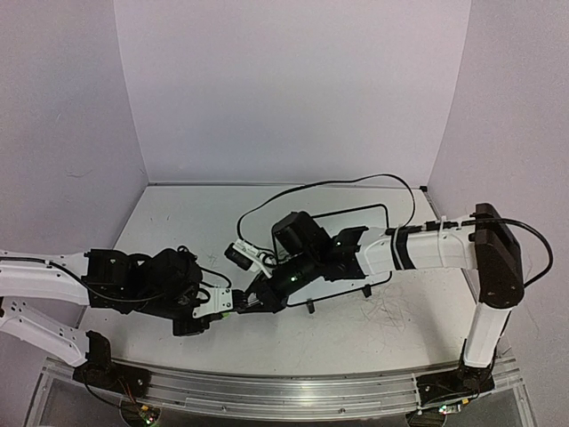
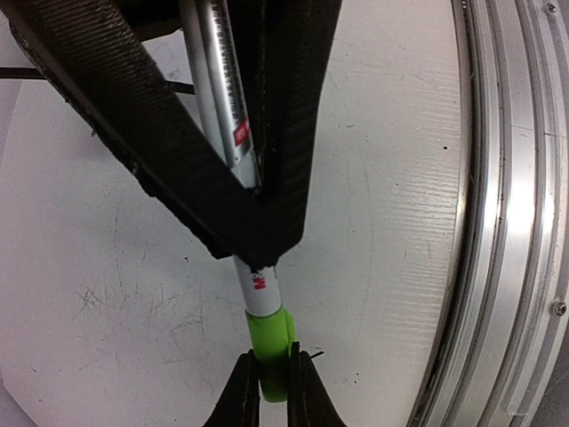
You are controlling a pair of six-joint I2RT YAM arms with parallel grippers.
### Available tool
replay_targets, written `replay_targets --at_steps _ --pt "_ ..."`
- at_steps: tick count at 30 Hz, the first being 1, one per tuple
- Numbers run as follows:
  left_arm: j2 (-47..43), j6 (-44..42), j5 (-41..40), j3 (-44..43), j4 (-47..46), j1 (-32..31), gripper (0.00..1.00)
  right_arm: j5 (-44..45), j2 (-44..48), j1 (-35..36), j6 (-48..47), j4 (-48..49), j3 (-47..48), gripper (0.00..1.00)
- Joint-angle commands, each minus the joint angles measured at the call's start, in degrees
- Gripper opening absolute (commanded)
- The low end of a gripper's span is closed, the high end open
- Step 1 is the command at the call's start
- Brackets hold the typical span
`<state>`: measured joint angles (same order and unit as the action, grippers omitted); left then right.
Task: Write a sentence on the whiteboard
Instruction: Insert the whiteboard marker without the cap into the pen cap, then put down the whiteboard marker at the center of the board.
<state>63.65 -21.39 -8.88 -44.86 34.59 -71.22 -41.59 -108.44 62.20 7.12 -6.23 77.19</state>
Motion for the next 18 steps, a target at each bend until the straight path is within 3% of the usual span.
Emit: replay_targets --at_steps 1,3,6,9,18 --pt "-2.80 -1.33 3.06 -3.18 -23.31 -2.13 0.00 3.00 0.19 3.81 0.20 10.91 -0.08 0.00" --pt "-3.44 -0.63 1.27 -2.89 -23.34 -2.14 0.07 8.03 2.79 3.72 0.23 11.76 -4.29 0.00" --pt "-5.89 -0.07 -1.72 -2.31 -23.34 -2.16 0.39 14.16 6.83 3.72 -0.71 14.21 -11.35 0.00" --pt "-9.01 0.04 -3.58 -1.95 -23.95 -2.05 0.59 18.10 9.89 3.99 -2.35 18.99 -18.94 0.00" --pt "-12.50 1.94 -9.71 -3.50 -25.92 -1.92 0.68 23.56 4.42 5.57 -6.73 30.23 -24.51 0.05"
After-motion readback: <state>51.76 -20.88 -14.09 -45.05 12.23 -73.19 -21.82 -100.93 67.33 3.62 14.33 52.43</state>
